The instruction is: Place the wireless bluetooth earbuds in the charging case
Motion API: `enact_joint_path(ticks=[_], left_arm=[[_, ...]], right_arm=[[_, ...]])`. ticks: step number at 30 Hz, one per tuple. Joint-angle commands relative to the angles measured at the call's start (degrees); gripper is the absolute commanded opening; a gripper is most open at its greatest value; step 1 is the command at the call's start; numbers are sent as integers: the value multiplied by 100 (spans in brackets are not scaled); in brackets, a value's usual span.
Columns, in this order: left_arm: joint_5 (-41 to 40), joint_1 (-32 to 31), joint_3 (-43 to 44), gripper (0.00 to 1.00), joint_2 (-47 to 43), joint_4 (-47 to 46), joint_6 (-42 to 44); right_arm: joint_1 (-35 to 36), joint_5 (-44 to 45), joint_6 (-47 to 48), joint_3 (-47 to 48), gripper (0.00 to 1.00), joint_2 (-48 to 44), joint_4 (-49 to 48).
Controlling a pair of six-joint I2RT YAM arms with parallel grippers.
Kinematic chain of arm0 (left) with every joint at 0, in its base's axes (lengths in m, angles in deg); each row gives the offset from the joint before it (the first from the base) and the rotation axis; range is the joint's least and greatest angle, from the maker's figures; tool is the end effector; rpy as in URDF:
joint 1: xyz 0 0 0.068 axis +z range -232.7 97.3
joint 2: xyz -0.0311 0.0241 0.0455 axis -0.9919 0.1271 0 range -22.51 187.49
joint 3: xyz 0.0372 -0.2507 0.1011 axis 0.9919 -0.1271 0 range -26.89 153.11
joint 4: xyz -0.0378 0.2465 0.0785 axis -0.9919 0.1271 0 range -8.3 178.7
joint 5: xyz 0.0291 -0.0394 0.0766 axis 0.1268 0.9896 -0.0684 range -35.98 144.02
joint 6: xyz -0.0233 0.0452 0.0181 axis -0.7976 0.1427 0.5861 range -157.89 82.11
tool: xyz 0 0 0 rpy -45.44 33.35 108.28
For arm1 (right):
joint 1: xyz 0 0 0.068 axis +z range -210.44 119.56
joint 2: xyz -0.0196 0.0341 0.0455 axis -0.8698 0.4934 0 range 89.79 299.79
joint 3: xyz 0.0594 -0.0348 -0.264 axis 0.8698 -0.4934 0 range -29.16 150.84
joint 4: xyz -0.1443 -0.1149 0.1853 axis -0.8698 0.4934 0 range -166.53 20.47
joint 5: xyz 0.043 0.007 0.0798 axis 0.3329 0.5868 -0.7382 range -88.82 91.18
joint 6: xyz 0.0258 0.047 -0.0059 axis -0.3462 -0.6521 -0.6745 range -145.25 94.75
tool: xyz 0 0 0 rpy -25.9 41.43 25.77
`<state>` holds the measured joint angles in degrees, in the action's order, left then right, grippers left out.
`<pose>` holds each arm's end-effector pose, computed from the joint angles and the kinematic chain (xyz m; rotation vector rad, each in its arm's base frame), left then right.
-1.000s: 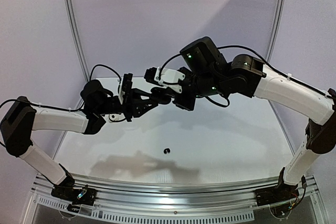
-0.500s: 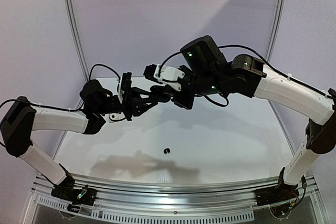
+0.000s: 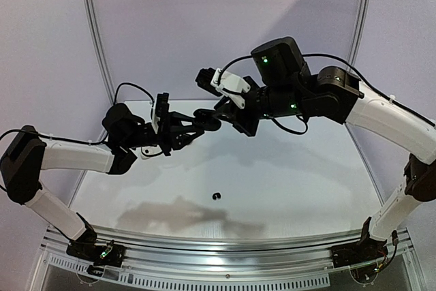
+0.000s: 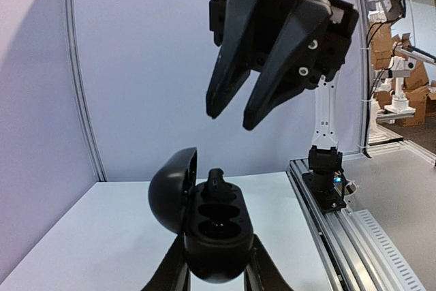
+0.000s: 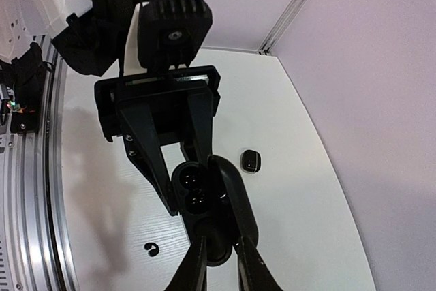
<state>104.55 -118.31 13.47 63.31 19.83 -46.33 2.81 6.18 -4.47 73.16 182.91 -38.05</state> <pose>0.2345 -0.2016 0.2716 1.0760 1.0451 -1.1911 0.1658 0.3219 0.4220 -1.3651 1.5955 0.3600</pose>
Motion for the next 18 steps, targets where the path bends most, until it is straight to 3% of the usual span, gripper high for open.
enact_joint_path(ticks=[1,12,18], left_arm=[[-26,-24,77,0,-116,-124,-30],[-39,-16,78,0,-111,-71,10],[-18,-7,78,0,-116,-81,5]], right_arm=[[-79,-116,-153,-102,17,-163,-87],[-110,-637,139,-28,22,8,254],[-109,-434,202,15,21,151,311]])
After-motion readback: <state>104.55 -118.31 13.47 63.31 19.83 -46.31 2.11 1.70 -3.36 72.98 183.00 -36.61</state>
